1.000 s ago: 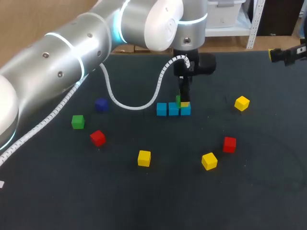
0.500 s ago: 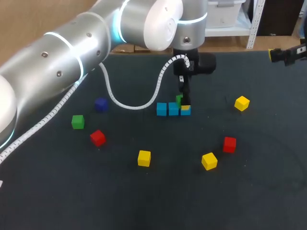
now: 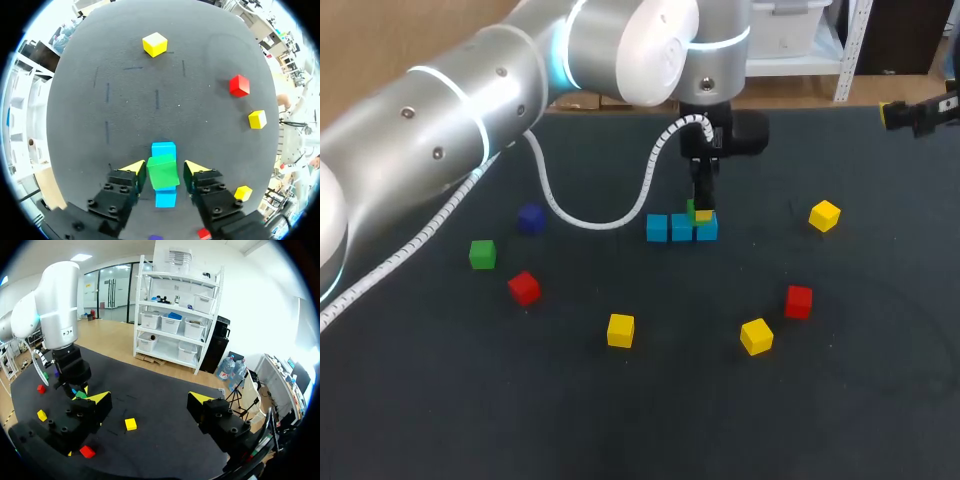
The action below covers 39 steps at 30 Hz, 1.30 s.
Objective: Place the blue cubes, place green cubes on the blue cubes, place the yellow cubes on the green cubes, then place the red cubes on the yellow cubes, and place purple cube on the red cubes.
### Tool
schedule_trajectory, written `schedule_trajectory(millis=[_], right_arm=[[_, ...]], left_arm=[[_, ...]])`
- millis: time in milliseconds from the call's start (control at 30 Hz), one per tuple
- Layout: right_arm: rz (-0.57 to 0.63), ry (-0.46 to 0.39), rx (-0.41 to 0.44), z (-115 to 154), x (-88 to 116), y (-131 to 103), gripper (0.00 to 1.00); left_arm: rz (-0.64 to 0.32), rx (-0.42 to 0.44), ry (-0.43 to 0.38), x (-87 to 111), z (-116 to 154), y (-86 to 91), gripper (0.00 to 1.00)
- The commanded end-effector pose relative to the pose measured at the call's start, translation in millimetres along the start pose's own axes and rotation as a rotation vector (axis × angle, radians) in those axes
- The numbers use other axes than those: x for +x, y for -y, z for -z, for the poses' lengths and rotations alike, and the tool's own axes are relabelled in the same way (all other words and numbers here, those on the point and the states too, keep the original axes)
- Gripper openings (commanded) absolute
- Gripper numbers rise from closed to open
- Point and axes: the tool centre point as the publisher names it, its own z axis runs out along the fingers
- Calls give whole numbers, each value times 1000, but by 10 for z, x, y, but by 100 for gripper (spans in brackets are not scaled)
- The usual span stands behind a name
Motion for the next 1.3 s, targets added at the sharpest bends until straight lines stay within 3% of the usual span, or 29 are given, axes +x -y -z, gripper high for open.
schedule_trajectory(millis=[33,333,400,467,633,667,700,1033,1067,1133,1167,1300], right_arm=[[-1,53,-5,-31,29,7,100],[-1,53,-5,-31,29,7,100],[-1,53,-5,-31,29,7,100],[-1,53,-5,-31,29,7,100],[-1,53,-5,-31,29,7,100],[-1,53,-5,-31,29,7,100],[-1,53,-5,-31,29,7,100],[-1,53,-5,-31,29,7,100],[-1,53,-5,-31,29,7,100],[-1,53,-5,-31,29,7,100],[-1,53,-5,-31,29,7,100],[-1,53,-5,-31,29,7,100]], left_arm=[[-4,-7,3,31,-3,33,47],[-7,-7,1,36,-8,43,43],[-8,-8,0,37,-9,44,40],[-9,-8,-1,38,-12,47,29],[-12,-8,-2,39,-17,51,31],[-13,-8,-3,39,-18,51,35],[-14,-7,-3,39,-18,51,45],[-24,-9,-2,27,-19,50,57],[-25,-9,-2,27,-19,51,70],[-34,-12,-3,22,-17,54,85],[-35,-11,-3,20,-17,56,100],[-33,-28,6,20,37,51,100]])
